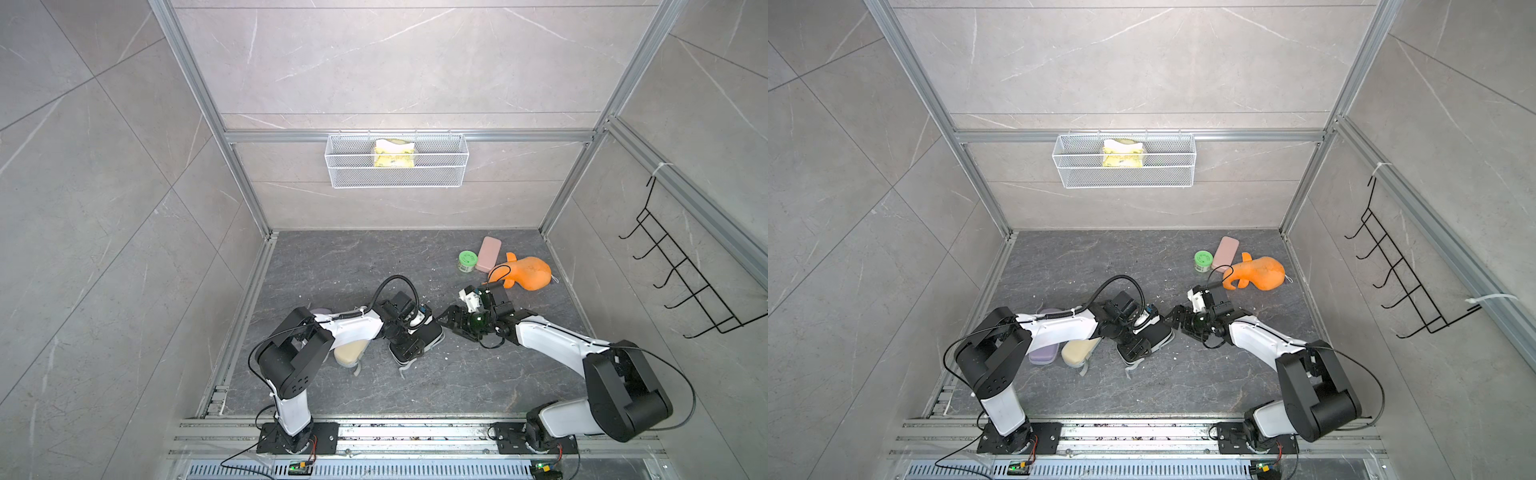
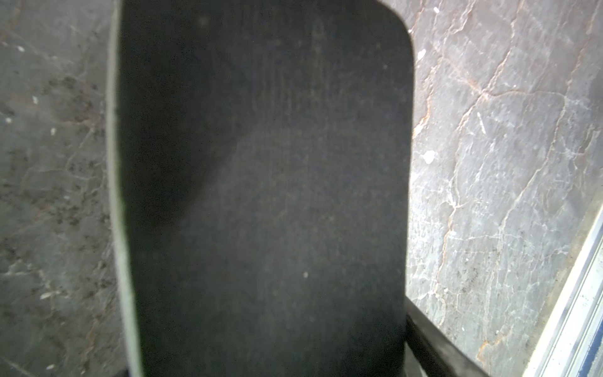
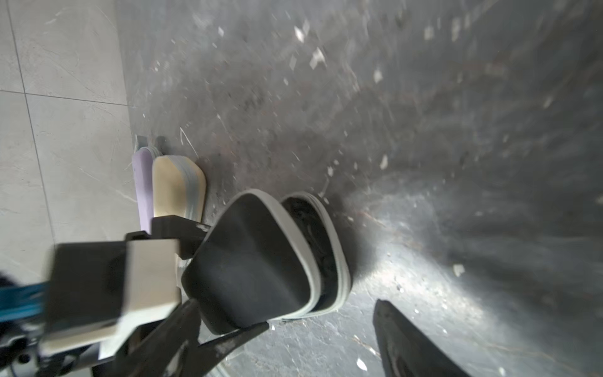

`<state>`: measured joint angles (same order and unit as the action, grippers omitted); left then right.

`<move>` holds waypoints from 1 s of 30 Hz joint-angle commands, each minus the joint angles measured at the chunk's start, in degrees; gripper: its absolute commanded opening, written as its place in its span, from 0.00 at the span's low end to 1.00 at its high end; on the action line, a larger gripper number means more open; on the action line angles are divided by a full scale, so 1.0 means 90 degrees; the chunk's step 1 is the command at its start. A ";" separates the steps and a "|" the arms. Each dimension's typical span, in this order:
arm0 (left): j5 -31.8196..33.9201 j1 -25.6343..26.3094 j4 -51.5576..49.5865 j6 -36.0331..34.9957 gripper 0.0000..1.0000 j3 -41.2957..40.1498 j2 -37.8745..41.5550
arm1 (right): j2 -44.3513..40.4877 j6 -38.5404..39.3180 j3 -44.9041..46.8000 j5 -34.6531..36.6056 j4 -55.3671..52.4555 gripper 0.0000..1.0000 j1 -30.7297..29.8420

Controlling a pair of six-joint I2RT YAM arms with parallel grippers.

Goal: Put umbrellas into zippered umbrella sleeves
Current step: Pick up the umbrella sleeve at the center of the board.

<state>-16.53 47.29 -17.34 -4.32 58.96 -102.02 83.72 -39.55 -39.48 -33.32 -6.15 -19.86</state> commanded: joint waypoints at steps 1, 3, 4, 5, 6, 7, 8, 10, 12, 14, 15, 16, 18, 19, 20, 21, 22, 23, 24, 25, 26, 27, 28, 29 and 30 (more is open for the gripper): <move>-0.0478 0.0039 0.0484 -0.0109 0.75 -0.0136 0.0364 | 0.0125 -0.0333 0.0182 -0.0626 0.0292 0.87 0.0029; -0.0588 0.0039 0.0648 -0.0022 0.74 -0.0191 0.0368 | 0.0219 -0.0342 0.0246 -0.0684 0.0321 0.88 0.0026; -0.0652 0.0039 0.0714 0.0015 0.74 -0.0201 0.0350 | 0.0289 -0.0361 0.0275 -0.0756 0.0372 0.89 0.0029; -0.0714 0.0039 0.0773 0.0038 0.73 -0.0218 0.0344 | 0.0389 -0.0399 0.0326 -0.0834 0.0467 0.89 0.0029; -0.0753 0.0045 0.0839 0.0077 0.73 -0.0239 0.0340 | 0.0476 -0.0446 0.0367 -0.0895 0.0545 0.89 0.0029; -0.0815 0.0044 0.0913 0.0112 0.72 -0.0256 0.0332 | 0.0579 -0.0533 0.0438 -0.0973 0.0668 0.89 0.0029; -0.0885 0.0043 0.0989 0.0154 0.71 -0.0289 0.0331 | 0.0658 -0.0629 0.0512 -0.1038 0.0843 0.89 0.0030; -0.0986 0.0046 0.1129 0.0250 0.70 -0.0361 0.0303 | 0.0766 -0.0802 0.0644 -0.1120 0.1151 0.90 0.0028; -0.1116 0.0053 0.1273 0.0340 0.70 -0.0431 0.0273 | 0.0855 -0.1012 0.0767 -0.1247 0.1600 0.89 0.0029; -0.1199 0.0066 0.1383 0.0399 0.69 -0.0470 0.0214 | 0.0944 -0.1268 0.0905 -0.1462 0.2212 0.87 0.0029; -0.1224 0.0083 0.1396 0.0412 0.69 -0.0466 0.0186 | 0.0966 -0.1364 0.0941 -0.1554 0.2478 0.86 0.0029; -0.1243 0.0092 0.1398 0.0425 0.69 -0.0449 0.0160 | 0.0971 -0.1402 0.0966 -0.1606 0.2643 0.84 0.0029; -0.1286 0.0107 0.1400 0.0413 0.69 -0.0384 0.0117 | 0.0961 -0.1344 0.0962 -0.1687 0.2760 0.83 0.0029; -0.1313 0.0106 0.1400 0.0397 0.69 -0.0353 0.0101 | 0.0966 -0.1295 0.0955 -0.1696 0.2770 0.82 0.0024; -0.1339 0.0102 0.1402 0.0387 0.69 -0.0317 0.0083 | 0.0980 -0.1265 0.0959 -0.1724 0.2782 0.81 0.0031; -0.1366 0.0107 0.1404 0.0380 0.69 -0.0273 0.0064 | 0.0985 -0.1236 0.0953 -0.1738 0.2818 0.81 0.0028; -0.1405 0.0105 0.1408 0.0367 0.69 -0.0228 0.0037 | 0.1007 -0.1235 0.0968 -0.1765 0.2906 0.81 0.0033; -0.1423 0.0103 0.1390 0.0362 0.69 -0.0188 0.0006 | 0.1044 -0.1240 0.0964 -0.1811 0.3025 0.81 0.0031; -0.1446 0.0107 0.1385 0.0362 0.69 -0.0142 -0.0026 | 0.1088 -0.1247 0.0964 -0.1840 0.3120 0.82 0.0029; -0.1447 0.0102 0.1378 0.0361 0.69 -0.0103 -0.0067 | 0.1137 -0.1266 0.0960 -0.1854 0.3200 0.82 0.0029; -0.1462 0.0107 0.1368 0.0348 0.69 -0.0065 -0.0095 | 0.1187 -0.1294 0.0969 -0.1872 0.3294 0.84 0.0029; -0.1480 0.0102 0.1339 0.0346 0.69 -0.0032 -0.0123 | 0.1228 -0.1321 0.0977 -0.1891 0.3422 0.84 0.0029; -0.1474 0.0107 0.1312 0.0327 0.69 -0.0013 -0.0132 | 0.1253 -0.1338 0.0994 -0.1911 0.3502 0.85 0.0029; -0.1475 0.0107 0.1292 0.0314 0.69 0.0001 -0.0138 | 0.1274 -0.1338 0.0994 -0.1902 0.3561 0.86 0.0029; -0.1478 0.0107 0.1290 0.0306 0.69 0.0007 -0.0138 | 0.1298 -0.1338 0.1003 -0.1886 0.3605 0.86 0.0031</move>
<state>-24.38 47.24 -8.91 -0.01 56.29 -102.67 94.21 -51.05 -31.05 -48.71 21.39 -19.14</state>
